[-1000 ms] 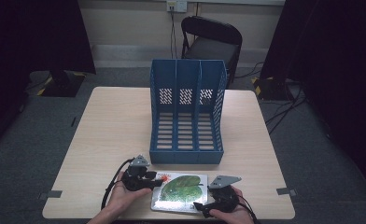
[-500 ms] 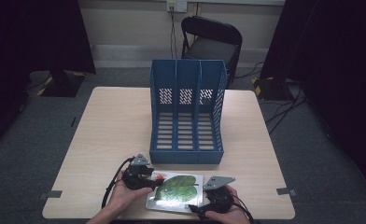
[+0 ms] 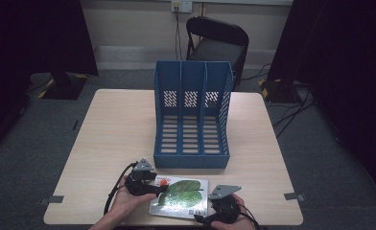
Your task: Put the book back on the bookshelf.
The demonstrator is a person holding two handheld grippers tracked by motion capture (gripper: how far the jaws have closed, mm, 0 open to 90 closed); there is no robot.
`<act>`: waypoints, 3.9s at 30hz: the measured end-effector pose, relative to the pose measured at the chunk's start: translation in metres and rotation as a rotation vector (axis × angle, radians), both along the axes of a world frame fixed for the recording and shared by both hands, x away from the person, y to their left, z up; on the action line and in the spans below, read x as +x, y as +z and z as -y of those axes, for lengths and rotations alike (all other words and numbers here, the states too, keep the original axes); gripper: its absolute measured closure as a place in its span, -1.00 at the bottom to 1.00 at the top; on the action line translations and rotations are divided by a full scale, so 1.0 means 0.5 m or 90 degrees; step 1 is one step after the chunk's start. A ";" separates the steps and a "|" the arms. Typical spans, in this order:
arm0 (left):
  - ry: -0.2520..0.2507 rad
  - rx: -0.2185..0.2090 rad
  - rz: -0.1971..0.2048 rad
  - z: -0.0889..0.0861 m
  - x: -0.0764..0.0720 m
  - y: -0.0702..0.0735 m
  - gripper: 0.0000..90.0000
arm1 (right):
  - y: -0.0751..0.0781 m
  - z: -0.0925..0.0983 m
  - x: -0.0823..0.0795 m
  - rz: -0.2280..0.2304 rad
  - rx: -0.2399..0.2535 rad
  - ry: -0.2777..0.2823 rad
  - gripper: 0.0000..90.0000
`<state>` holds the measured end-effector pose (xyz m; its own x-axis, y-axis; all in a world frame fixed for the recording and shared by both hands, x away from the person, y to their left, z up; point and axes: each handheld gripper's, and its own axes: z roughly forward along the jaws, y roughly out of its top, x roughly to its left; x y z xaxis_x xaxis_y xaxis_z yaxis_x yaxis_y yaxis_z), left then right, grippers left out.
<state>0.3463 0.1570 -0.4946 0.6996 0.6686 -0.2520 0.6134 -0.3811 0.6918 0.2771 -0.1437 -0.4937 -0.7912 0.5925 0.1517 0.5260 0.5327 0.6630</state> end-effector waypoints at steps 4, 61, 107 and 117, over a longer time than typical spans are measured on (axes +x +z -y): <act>0.011 -0.022 -0.019 -0.007 0.003 0.001 -0.28 | -0.001 -0.003 -0.001 0.003 -0.002 -0.003 -0.75; 0.066 -0.192 -0.054 -0.038 0.006 0.054 -0.32 | -0.009 -0.025 -0.017 0.061 -0.061 0.009 -0.86; -0.111 -0.203 -0.162 0.021 -0.007 0.027 0.45 | -0.002 -0.029 0.006 0.019 -0.019 0.016 -0.77; -0.133 -0.197 -0.134 0.022 -0.020 0.039 0.56 | 0.013 -0.010 0.001 0.004 0.005 0.031 -0.64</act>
